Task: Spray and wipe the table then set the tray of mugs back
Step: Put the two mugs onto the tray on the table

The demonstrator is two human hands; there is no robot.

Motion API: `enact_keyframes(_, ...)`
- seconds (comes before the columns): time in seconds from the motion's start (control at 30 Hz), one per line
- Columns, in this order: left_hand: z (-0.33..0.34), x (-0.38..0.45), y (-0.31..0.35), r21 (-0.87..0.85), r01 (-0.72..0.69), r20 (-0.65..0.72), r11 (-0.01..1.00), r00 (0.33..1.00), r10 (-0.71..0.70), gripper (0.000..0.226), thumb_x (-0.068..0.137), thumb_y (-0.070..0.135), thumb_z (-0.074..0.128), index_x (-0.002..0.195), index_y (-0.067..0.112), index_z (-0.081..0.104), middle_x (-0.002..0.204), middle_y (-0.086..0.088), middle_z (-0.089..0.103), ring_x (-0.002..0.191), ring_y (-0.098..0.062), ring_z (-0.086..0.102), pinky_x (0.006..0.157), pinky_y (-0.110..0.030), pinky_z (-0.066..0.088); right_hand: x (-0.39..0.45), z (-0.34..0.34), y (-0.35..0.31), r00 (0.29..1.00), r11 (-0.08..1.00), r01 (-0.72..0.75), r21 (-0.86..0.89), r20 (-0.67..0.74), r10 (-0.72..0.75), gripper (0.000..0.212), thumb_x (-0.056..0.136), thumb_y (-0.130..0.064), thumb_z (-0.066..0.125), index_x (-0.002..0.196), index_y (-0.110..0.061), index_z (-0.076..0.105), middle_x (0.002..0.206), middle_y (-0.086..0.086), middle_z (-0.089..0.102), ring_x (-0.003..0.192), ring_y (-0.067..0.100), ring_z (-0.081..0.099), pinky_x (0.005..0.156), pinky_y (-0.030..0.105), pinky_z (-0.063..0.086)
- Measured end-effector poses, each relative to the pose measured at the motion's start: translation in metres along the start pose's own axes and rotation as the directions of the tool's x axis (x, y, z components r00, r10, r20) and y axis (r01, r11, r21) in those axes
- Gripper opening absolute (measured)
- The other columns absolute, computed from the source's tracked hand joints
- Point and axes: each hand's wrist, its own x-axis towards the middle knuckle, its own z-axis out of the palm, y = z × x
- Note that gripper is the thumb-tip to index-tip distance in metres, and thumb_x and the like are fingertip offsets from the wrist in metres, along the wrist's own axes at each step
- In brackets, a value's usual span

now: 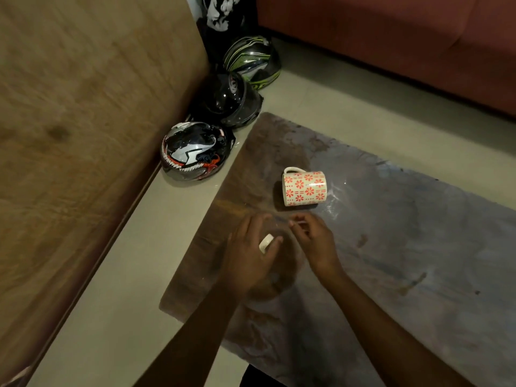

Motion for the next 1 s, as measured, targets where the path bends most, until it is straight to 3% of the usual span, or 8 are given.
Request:
enact_keyframes(0.2,0.031,0.099,0.025,-0.022,-0.010,0.211,1.000,0.977,0.015,0.056,0.080,0.034,0.067,0.131,0.022,0.046,0.131,-0.005,0.054,0.119,-0.025,0.052,0.094,-0.045,0.048,0.071,-0.051,0.018,0.986,0.990,0.039,-0.139,-0.158,-0.061,0.028,0.090,-0.019,0.060,0.116,-0.007,0.059,0.116,0.014,0.058,0.099,0.026,0.060,0.081,0.030,0.048)
enact_keyframes(0.3,0.061,0.134,0.010,-0.036,0.289,0.255,0.957,0.928,-0.271,0.074,0.073,0.049,0.069,0.136,0.020,0.044,0.137,-0.010,0.053,0.119,-0.028,0.055,0.096,-0.049,0.049,0.095,-0.049,0.028,0.998,0.983,-0.005,-0.181,-0.064,-0.007,0.046,0.087,-0.021,0.063,0.129,-0.006,0.049,0.128,0.017,0.052,0.114,0.030,0.052,0.093,0.032,0.039)
enact_keyframes(0.43,0.075,0.148,0.015,-0.411,0.745,0.462,0.526,0.667,-0.584,0.034,0.081,0.046,0.068,0.094,0.014,0.066,0.099,-0.012,0.071,0.083,-0.027,0.068,0.073,-0.042,0.059,0.105,-0.035,0.039,0.995,0.991,-0.102,-0.087,0.010,0.103,0.065,0.084,-0.031,0.065,0.138,-0.009,0.037,0.135,0.014,0.049,0.121,0.030,0.048,0.093,0.030,0.037)
enact_keyframes(0.57,0.077,0.147,0.024,-0.554,0.734,0.524,0.393,0.674,-0.520,0.025,0.094,0.022,0.062,0.113,0.006,0.066,0.098,-0.014,0.069,0.074,-0.020,0.066,0.061,-0.030,0.057,0.096,-0.028,0.045,0.975,0.969,-0.206,0.139,-0.056,0.215,0.052,0.084,-0.024,0.069,0.129,-0.010,0.048,0.126,0.010,0.059,0.109,0.023,0.058,0.087,0.029,0.046)
enact_keyframes(0.67,0.071,0.140,0.025,-0.487,0.620,0.451,0.615,0.782,-0.431,0.033,0.091,0.023,0.065,0.118,0.003,0.066,0.110,-0.014,0.071,0.086,-0.022,0.069,0.072,-0.033,0.060,0.084,-0.023,0.049,0.962,0.936,-0.255,0.241,-0.034,0.271,0.049,0.084,-0.025,0.069,0.126,-0.011,0.049,0.123,0.008,0.060,0.105,0.020,0.059,0.088,0.033,0.050)
enact_keyframes(0.8,0.045,0.115,0.017,-0.053,0.077,0.403,0.996,0.914,-0.049,0.031,0.089,0.028,0.061,0.112,0.010,0.071,0.109,-0.013,0.073,0.097,-0.026,0.069,0.082,-0.040,0.057,0.063,-0.014,0.046,0.935,0.865,-0.356,0.353,0.129,0.331,0.050,0.084,-0.024,0.068,0.128,-0.012,0.046,0.124,0.008,0.059,0.110,0.024,0.058,0.096,0.047,0.047)
enact_keyframes(0.9,0.025,0.094,0.005,0.326,-0.290,0.503,0.900,0.859,0.094,0.031,0.096,0.033,0.047,0.110,0.017,0.068,0.097,-0.009,0.073,0.086,-0.027,0.068,0.076,-0.039,0.054,0.043,0.001,0.041,0.911,0.810,-0.411,0.418,0.224,0.347,0.053,0.085,-0.022,0.068,0.132,-0.018,0.044,0.121,-0.003,0.058,0.108,0.016,0.058,0.099,0.040,0.046)
enact_keyframes(1.0,0.020,0.079,-0.004,0.426,-0.411,0.576,0.806,0.810,0.109,0.028,0.098,0.028,0.045,0.112,0.015,0.066,0.099,-0.011,0.072,0.090,-0.029,0.065,0.080,-0.038,0.052,0.033,0.022,0.041,0.906,0.809,-0.416,0.415,0.270,0.327,0.049,0.086,-0.028,0.067,0.131,-0.026,0.048,0.122,-0.007,0.060,0.109,0.013,0.058,0.099,0.039,0.047)
